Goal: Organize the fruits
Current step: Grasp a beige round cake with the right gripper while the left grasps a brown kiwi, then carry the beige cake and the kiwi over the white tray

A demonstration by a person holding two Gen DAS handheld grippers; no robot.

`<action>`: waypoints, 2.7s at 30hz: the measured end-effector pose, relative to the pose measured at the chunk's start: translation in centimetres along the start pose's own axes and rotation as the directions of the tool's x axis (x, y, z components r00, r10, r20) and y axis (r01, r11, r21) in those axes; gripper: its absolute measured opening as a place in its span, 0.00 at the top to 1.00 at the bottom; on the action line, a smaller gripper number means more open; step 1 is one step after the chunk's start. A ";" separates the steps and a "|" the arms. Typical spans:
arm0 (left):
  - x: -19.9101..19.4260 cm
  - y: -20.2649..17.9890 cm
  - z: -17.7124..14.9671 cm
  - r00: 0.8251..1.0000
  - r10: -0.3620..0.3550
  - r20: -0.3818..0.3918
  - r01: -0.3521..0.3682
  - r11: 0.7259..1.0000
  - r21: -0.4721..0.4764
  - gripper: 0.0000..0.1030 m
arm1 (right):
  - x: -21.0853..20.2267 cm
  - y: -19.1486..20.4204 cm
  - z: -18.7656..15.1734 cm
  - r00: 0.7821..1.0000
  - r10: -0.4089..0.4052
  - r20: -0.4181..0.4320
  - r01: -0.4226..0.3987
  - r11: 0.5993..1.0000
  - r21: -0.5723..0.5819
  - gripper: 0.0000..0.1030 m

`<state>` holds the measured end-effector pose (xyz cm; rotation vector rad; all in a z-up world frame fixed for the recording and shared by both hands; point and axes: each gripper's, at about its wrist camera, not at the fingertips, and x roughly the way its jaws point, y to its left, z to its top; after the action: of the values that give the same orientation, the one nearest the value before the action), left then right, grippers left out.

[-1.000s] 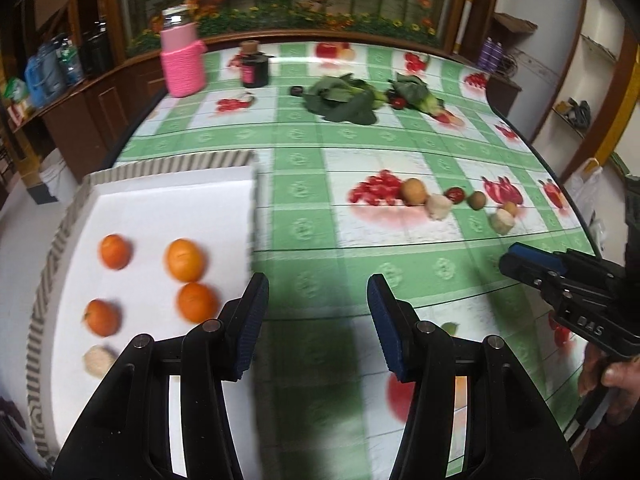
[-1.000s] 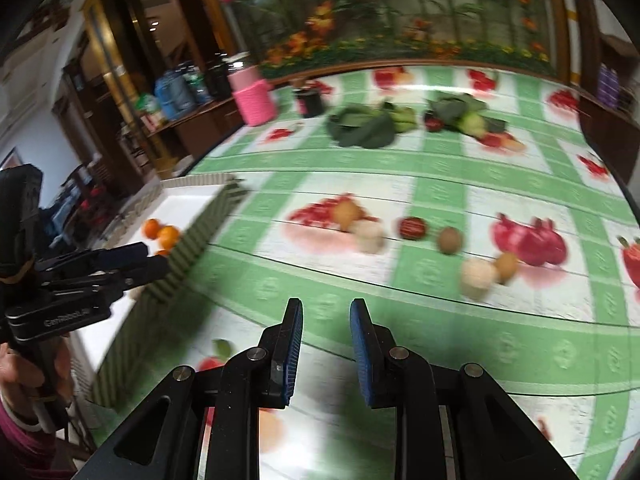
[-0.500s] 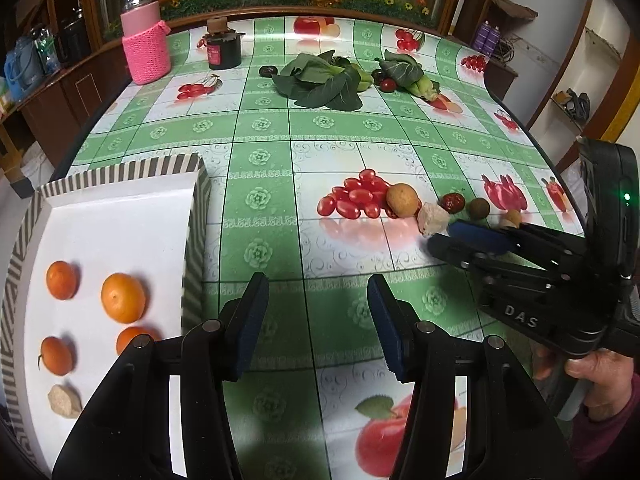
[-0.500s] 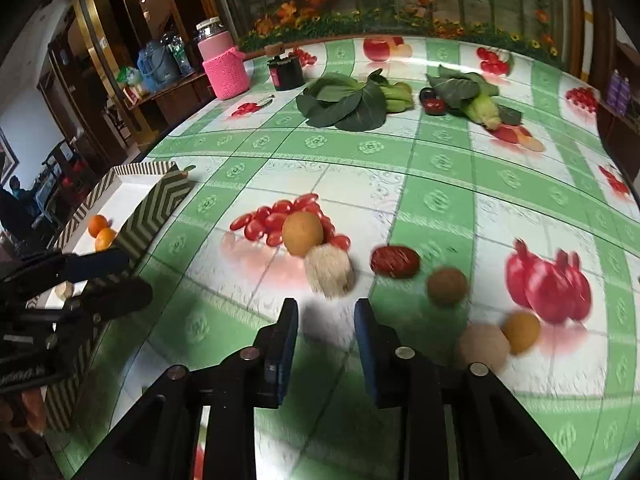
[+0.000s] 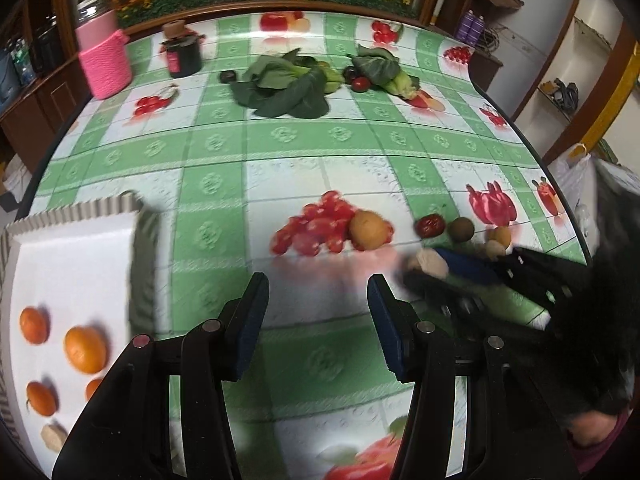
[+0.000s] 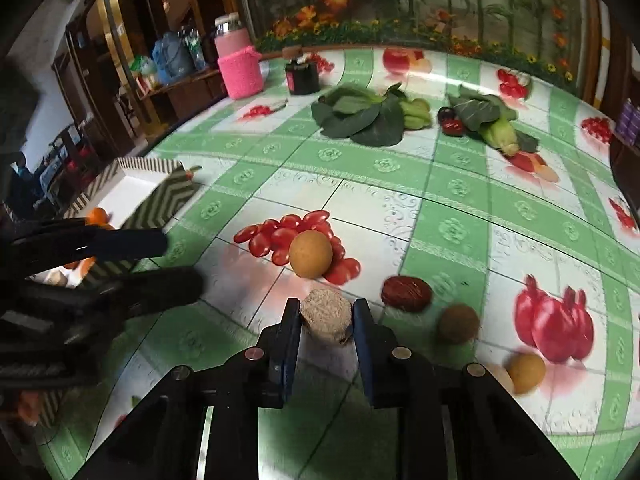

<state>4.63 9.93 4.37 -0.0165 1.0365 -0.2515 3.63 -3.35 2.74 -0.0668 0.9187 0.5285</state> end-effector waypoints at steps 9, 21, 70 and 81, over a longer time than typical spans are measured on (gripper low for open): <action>4.6 -2.4 2.7 0.999 0.014 -0.036 -0.013 1.000 0.025 0.50 | -1.9 -2.2 -2.8 0.999 0.041 0.002 -0.041 0.993 0.109 0.75; 4.1 -2.7 1.7 1.000 -0.018 -0.008 0.019 0.997 0.071 0.75 | -2.7 -2.1 -3.8 0.998 0.067 0.020 -0.069 0.988 0.141 0.75; -9.1 7.2 -10.4 0.993 0.061 0.098 -0.049 0.992 -0.113 0.75 | -2.4 11.2 -3.8 0.989 0.145 0.014 -0.145 0.989 0.021 0.75; -11.7 12.4 -13.1 0.985 0.148 0.093 -0.131 0.977 -0.168 0.75 | -2.5 16.4 -2.4 0.978 0.210 0.009 -0.208 0.974 -0.094 0.76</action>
<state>-9.73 25.88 5.94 -0.1017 0.9464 -0.0373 -6.97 9.25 5.94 -0.0492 0.8873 0.7665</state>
